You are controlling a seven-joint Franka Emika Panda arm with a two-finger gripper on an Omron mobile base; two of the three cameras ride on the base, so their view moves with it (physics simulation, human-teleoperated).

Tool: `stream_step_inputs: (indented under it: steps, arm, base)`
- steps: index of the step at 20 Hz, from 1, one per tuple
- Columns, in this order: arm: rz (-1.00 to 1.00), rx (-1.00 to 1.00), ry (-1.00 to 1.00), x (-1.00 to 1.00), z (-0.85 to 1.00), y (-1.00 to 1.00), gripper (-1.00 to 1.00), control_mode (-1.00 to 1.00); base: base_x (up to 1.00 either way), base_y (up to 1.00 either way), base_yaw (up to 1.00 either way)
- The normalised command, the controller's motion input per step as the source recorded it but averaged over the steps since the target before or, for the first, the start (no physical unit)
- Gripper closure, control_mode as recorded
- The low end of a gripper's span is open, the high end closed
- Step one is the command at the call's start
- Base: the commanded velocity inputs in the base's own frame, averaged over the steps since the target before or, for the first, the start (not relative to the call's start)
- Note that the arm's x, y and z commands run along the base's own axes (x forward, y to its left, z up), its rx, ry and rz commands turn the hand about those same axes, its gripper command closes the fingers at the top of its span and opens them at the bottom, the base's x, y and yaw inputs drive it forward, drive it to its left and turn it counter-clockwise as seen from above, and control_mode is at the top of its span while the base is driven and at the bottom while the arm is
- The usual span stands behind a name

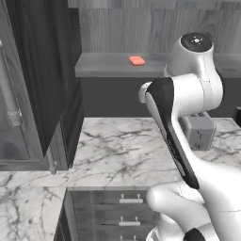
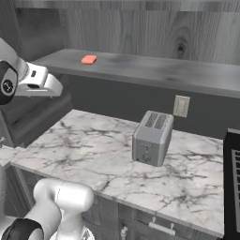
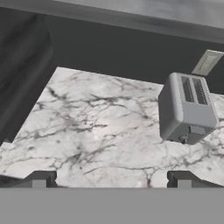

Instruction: Locate and retrieve the bar soap and sponge from the cabinet. Place them next to the sink.

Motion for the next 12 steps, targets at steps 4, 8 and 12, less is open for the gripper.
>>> stream_step_inputs:
  steps: [4,8,12]
  arm:
    - [0.0,0.02,0.0,0.57,0.0,0.0,-1.0,-1.0]
    - [0.0,0.01,0.0,0.54,0.0,0.0,-1.0,-1.0]
    - [0.0,0.0,0.01,0.48,0.1,0.0,-1.0,-1.0]
  base:
    - [0.0,0.0,0.0]
    - [0.0,0.0,0.0]
    - [0.0,0.0,0.0]
